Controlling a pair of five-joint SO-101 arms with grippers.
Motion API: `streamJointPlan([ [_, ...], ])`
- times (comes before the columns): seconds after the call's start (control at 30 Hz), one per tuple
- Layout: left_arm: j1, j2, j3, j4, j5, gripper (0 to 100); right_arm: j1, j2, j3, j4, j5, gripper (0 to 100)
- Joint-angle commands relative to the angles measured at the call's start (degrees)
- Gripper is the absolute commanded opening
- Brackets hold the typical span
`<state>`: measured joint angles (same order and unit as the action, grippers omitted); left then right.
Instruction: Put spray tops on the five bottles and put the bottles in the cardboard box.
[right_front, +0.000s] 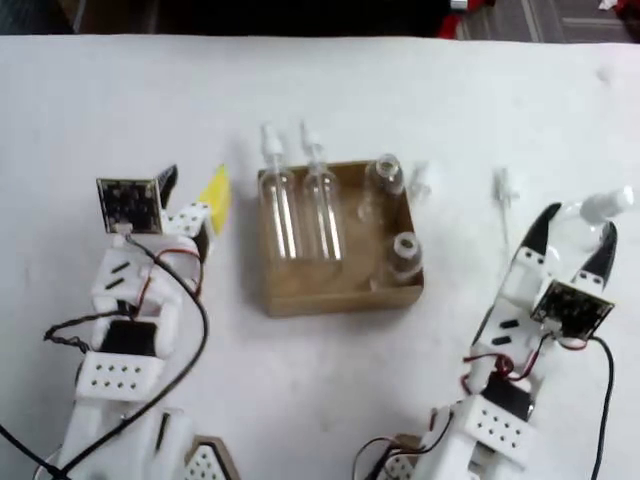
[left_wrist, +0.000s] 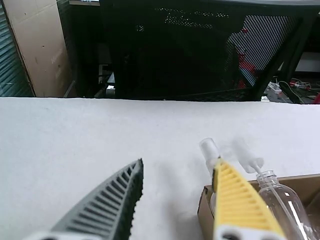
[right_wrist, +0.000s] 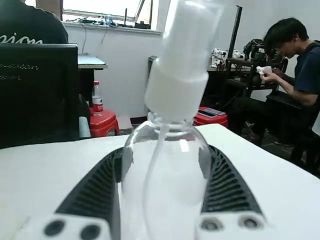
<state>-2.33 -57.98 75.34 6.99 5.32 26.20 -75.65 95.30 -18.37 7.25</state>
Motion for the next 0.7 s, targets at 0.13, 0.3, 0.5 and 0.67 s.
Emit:
streamJointPlan([
  [0.13, -0.22, -1.27, 0.7, -1.49, -0.18, 21, 4.7, 4.53, 1.67, 4.79, 0.7, 1.8],
  [0.3, -0.22, -1.27, 0.7, -1.49, -0.18, 21, 4.09, 6.02, 1.58, 8.75, 0.7, 1.8],
  [0.5, -0.22, -1.27, 0.7, -1.49, -0.18, 21, 0.84, 6.02, 1.58, 14.64, 0.79, 1.8],
  [0.67, -0.22, -1.27, 0.7, -1.49, -0.18, 21, -1.45, 5.93, 1.23, 16.22, 0.79, 1.8],
])
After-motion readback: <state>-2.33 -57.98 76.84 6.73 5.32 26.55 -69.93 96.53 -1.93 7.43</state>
